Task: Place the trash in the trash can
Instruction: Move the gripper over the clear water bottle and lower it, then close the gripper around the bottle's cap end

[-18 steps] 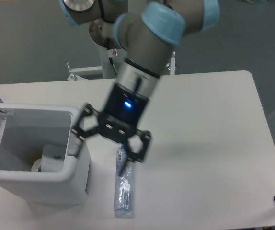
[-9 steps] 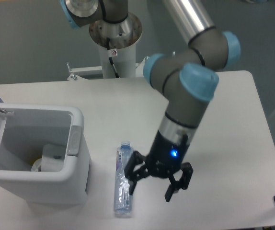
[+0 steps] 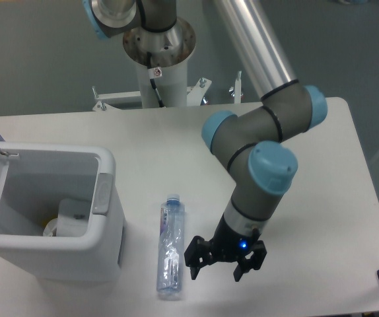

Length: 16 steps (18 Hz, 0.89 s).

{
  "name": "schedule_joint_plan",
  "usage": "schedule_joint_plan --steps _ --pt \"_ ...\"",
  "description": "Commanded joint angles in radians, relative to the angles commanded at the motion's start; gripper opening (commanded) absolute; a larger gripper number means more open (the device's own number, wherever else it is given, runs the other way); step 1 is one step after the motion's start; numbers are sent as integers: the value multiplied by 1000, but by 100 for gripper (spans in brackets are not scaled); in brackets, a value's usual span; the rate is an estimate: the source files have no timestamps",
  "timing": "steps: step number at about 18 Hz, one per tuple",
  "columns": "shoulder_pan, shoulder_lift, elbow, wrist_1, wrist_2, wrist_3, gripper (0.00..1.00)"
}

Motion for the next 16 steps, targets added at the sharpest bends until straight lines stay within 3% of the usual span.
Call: schedule_joint_plan --steps 5,16 --pt "-40 -15 -5 -63 17 0 100" --pt "-88 -64 0 -65 98 -9 100"
